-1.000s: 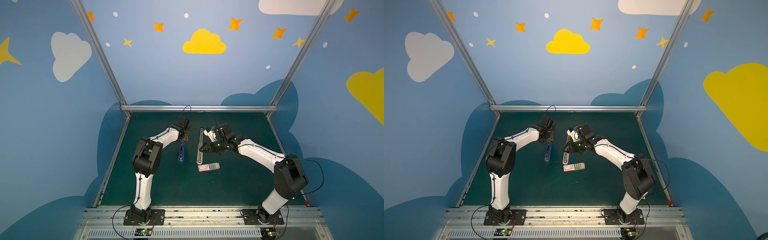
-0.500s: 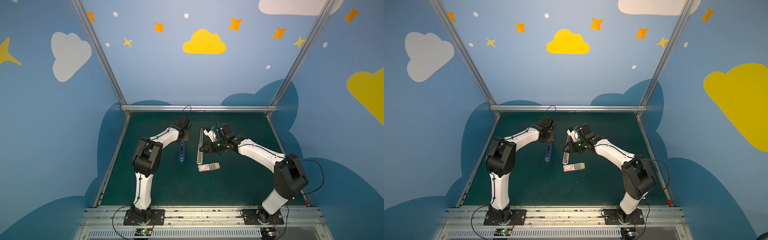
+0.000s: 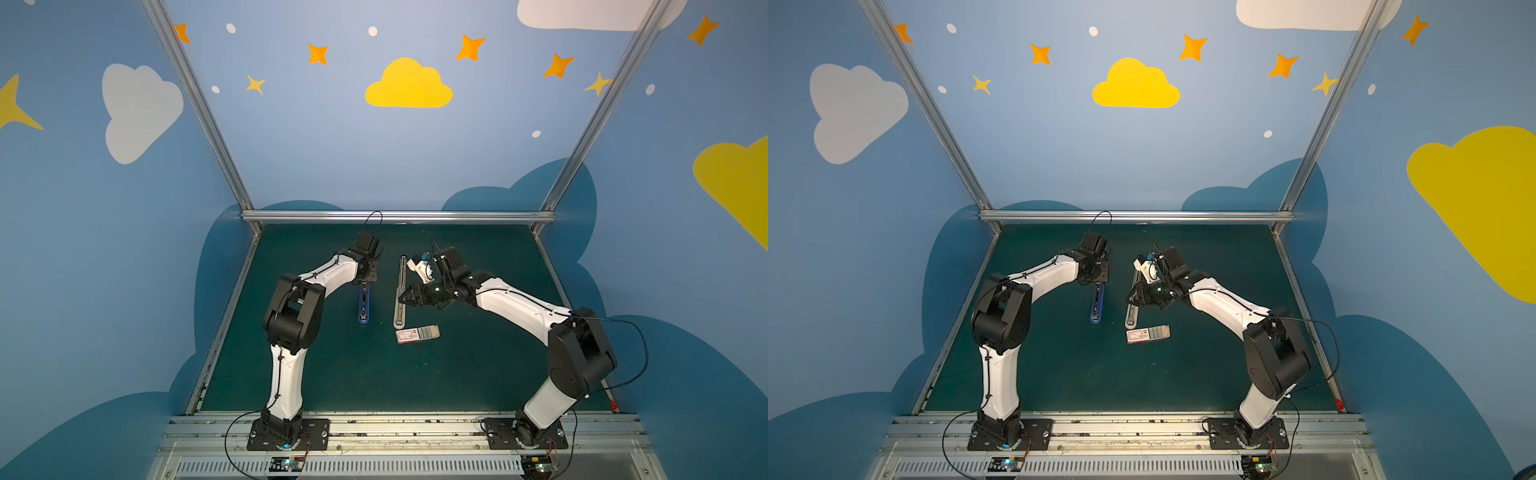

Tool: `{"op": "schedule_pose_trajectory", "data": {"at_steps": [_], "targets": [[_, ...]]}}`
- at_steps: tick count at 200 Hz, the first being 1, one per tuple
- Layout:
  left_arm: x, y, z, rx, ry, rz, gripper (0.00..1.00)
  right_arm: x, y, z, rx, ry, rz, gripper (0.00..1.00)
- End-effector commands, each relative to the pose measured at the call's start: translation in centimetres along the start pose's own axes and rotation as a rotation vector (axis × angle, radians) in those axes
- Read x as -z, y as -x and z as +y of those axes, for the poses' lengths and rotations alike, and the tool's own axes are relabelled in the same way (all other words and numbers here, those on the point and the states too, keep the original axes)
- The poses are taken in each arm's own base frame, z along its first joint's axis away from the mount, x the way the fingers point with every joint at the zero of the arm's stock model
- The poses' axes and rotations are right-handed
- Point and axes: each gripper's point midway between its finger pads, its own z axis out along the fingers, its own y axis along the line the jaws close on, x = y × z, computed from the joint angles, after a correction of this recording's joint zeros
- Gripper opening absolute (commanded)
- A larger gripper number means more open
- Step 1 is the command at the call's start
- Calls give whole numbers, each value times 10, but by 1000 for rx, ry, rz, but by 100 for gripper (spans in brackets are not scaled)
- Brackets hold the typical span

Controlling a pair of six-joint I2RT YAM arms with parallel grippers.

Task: Load the staples into the stapler

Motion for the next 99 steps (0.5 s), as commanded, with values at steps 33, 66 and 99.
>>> {"op": "schedule_pose_trajectory", "data": {"at_steps": [33,66,99], "targets": [[18,6,-7,7,-18,-13,10,1,-2,2,-5,17,-1,36],[23,10,-8,2,-19,-22,10,0,-2,3,-6,23,0,35],[21,8,-10,3,-21,-17,10,0,-2,3,-6,24,0,35]]}}
